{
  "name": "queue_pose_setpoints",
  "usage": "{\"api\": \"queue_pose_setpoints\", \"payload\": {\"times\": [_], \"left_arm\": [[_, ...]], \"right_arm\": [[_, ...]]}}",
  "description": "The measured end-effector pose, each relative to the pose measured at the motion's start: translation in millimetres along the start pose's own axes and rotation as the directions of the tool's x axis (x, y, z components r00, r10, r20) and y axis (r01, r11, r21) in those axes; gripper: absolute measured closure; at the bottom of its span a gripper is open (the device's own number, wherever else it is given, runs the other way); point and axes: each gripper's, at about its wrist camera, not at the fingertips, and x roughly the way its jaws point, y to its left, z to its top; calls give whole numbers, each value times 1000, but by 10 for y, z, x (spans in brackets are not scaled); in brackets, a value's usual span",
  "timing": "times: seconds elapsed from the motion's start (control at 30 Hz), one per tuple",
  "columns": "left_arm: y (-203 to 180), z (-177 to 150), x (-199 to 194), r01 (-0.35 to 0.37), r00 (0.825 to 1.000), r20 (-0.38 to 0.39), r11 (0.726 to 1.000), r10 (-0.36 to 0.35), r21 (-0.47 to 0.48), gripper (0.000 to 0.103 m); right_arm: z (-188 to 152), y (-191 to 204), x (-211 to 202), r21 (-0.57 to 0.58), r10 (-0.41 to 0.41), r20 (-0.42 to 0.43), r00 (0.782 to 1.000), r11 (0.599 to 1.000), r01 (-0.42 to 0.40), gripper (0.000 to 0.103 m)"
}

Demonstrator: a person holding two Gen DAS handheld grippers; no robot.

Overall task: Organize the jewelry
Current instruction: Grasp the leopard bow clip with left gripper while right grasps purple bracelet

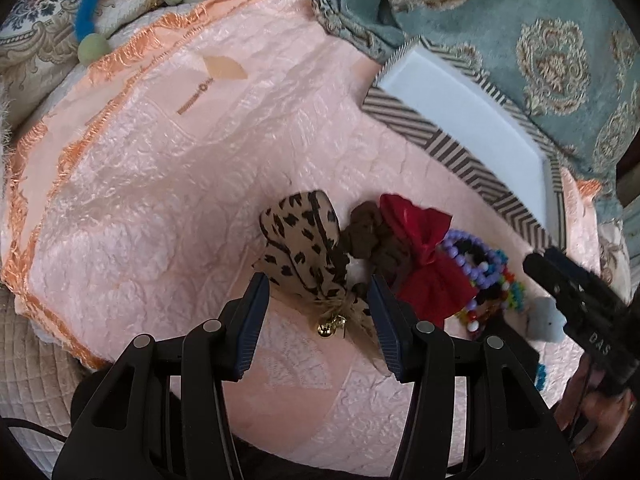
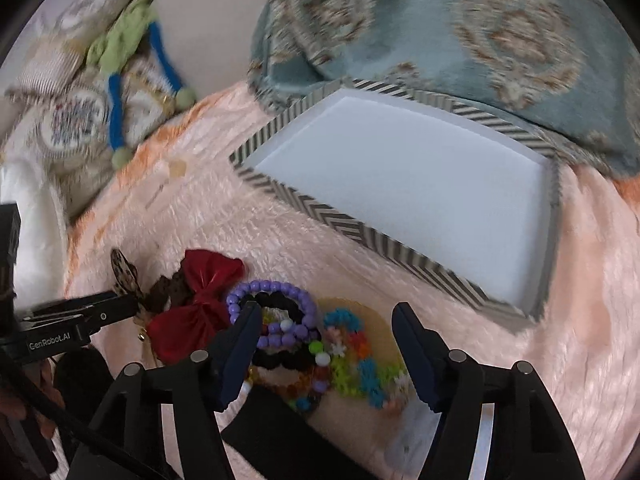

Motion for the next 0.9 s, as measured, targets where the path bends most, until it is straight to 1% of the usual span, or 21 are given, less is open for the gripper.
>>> {"api": "queue_pose_setpoints", "payload": {"times": [0.1,0.13,0.27,0.3,0.33,0.4,0.47,0.5,0.53,0.57,0.6,0.67,0.73,0.9], "left_arm": [[-19,18,86,-25,1000,-13,1000,25,16,52],[-19,28,111,-31,999,-15,999,31,16,52],[-17,67,193,-24,1000,-20,1000,24,-2,52],[-29,74,220,-24,999,-21,1000,24,0,52],[-45,86,248,-27,999,-22,1000,28,7,52],[-74,89,297,-31,999,-18,999,31,20,52],[-73,94,331,-19,1000,-12,1000,20,22,53],[-68,90,342,-12,1000,-10,1000,12,20,53],[-54,95,347,-3,1000,-5,1000,3,15,60],[-46,98,346,0,1000,0,1000,0,11,77],[-31,106,332,9,1000,2,1000,-9,7,82],[-6,121,277,44,999,9,999,-44,-3,85],[-1,123,193,52,998,29,999,-52,1,86],[-42,117,8,67,995,67,998,-68,18,87]], "right_arm": [[93,51,157,-65,-9,-47,999,998,6,50],[126,66,233,-88,-11,-71,997,996,5,51],[147,107,415,-147,-26,-126,992,989,7,53],[142,108,441,-153,-28,-135,990,988,7,58],[138,102,503,-155,-30,-150,988,988,6,66],[118,61,571,-133,-14,-168,986,991,-8,72],[91,19,607,-107,17,-163,986,994,-35,74],[79,7,609,-103,25,-155,988,994,-41,78],[75,7,603,-101,32,-154,988,994,-47,85],[74,-3,572,-94,45,-150,988,994,-59,88],[79,-17,530,-84,59,-142,988,994,-71,94],[98,-54,392,-61,91,-110,990,993,-98,94],[110,-89,255,-43,109,-80,991,993,-112,94],[100,-117,-67,-31,123,-18,992,992,-123,94]]}}
